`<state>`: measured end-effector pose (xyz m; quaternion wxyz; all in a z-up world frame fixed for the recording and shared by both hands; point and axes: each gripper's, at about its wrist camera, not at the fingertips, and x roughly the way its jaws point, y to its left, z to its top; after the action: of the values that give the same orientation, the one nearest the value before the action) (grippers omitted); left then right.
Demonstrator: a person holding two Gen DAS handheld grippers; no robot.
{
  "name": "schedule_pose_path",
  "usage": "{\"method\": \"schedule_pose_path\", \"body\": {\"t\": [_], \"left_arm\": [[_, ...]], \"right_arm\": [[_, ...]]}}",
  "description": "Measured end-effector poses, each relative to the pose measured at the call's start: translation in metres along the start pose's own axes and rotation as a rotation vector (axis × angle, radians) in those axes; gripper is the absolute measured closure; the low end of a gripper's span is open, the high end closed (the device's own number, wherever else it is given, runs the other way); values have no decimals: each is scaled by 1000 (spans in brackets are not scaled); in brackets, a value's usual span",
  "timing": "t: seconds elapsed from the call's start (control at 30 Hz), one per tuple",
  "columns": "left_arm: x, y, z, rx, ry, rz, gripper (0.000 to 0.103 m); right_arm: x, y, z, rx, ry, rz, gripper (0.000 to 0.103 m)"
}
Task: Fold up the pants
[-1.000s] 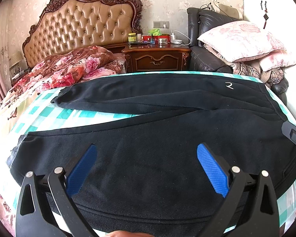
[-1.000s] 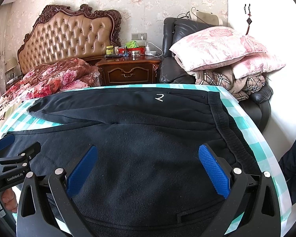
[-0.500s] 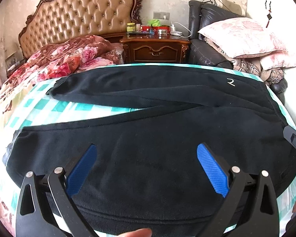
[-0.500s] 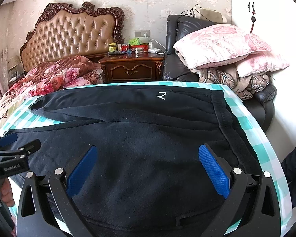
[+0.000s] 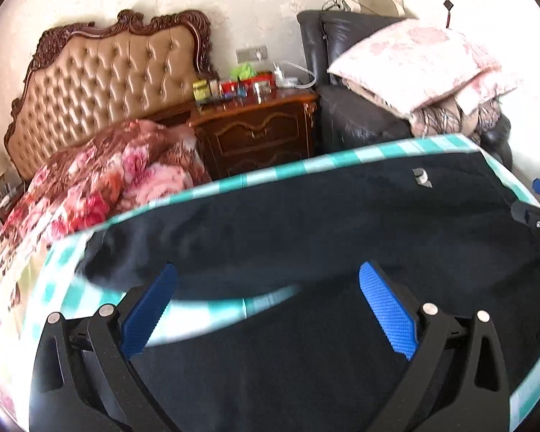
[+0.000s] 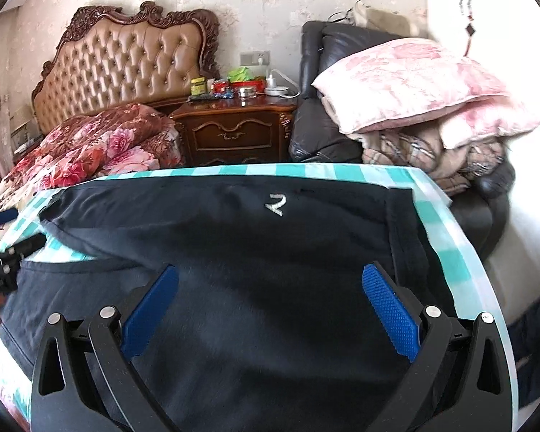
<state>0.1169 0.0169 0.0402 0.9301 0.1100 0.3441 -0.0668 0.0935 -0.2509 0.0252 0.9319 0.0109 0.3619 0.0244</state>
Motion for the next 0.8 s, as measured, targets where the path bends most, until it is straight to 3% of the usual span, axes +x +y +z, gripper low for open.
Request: {"method": "schedule_pose_path", "body": {"t": [0.1, 0.17, 0.3, 0.4, 0.57, 0.7, 0.8], "left_arm": [[29, 10, 28, 11, 14, 9, 1], [48, 11, 38, 41, 33, 20, 2], [96, 12, 57, 107, 138, -58, 2], [125, 22, 61, 89, 196, -117, 3], [155, 36, 58, 71, 223, -188, 4], [173, 42, 53, 145, 236, -141, 3], [194, 53, 56, 148, 296, -100, 2]], "right_arm": [[30, -7, 22, -55, 32, 12, 4], [57, -11, 37, -91, 73, 69, 4], [121, -17, 65, -160, 199, 202, 4], [168, -12, 81, -286, 282, 214, 4], [213, -3, 101, -427, 351, 269, 4], [236, -9, 113, -466, 396, 281, 5], [250, -17, 118, -464, 447, 316, 5]]}}
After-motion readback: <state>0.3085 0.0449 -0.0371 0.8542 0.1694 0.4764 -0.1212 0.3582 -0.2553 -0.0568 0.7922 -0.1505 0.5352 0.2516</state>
